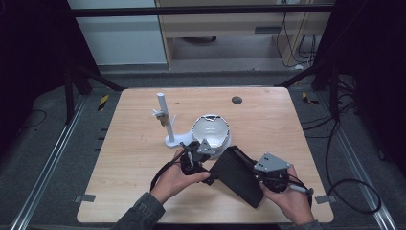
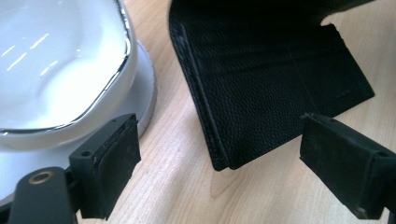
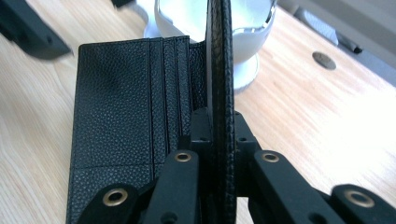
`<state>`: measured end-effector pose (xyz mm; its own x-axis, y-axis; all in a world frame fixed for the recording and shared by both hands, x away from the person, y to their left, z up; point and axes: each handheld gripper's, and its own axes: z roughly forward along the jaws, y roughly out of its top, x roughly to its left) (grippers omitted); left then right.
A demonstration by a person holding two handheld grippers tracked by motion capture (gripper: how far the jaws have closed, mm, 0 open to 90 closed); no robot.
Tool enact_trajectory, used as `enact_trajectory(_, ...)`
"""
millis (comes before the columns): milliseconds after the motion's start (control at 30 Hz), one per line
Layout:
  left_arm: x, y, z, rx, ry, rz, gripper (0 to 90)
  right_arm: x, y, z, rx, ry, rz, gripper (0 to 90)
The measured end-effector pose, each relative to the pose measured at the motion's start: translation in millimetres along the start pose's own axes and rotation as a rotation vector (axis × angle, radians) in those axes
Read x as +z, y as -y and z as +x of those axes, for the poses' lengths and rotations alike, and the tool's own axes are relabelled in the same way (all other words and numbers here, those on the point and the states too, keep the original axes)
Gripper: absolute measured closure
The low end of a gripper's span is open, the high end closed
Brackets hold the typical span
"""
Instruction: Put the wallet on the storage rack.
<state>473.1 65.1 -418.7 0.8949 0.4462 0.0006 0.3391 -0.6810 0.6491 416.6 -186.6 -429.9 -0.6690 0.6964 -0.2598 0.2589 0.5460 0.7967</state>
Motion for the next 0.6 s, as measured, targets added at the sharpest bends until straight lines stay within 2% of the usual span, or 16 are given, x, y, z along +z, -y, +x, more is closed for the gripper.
enact_trajectory(267,2.3,-4.9,0.3,0.012,0.024,0.007,11.0,-6.8,2.1,-3.7,0.024,-0.006,-0.091,84.2)
enact_trajectory(500,8.1,-5.5,4.0,0.0,0.022,0.019,11.1,-10.1,0.1,-3.9,0.026,-0.012,-0.134,84.2)
enact_trajectory(600,10.6,-7.1,4.8,-0.001,0.036,0.018,12.4,-11.3,-0.6,-4.2,0.029,-0.016,-0.147,84.2)
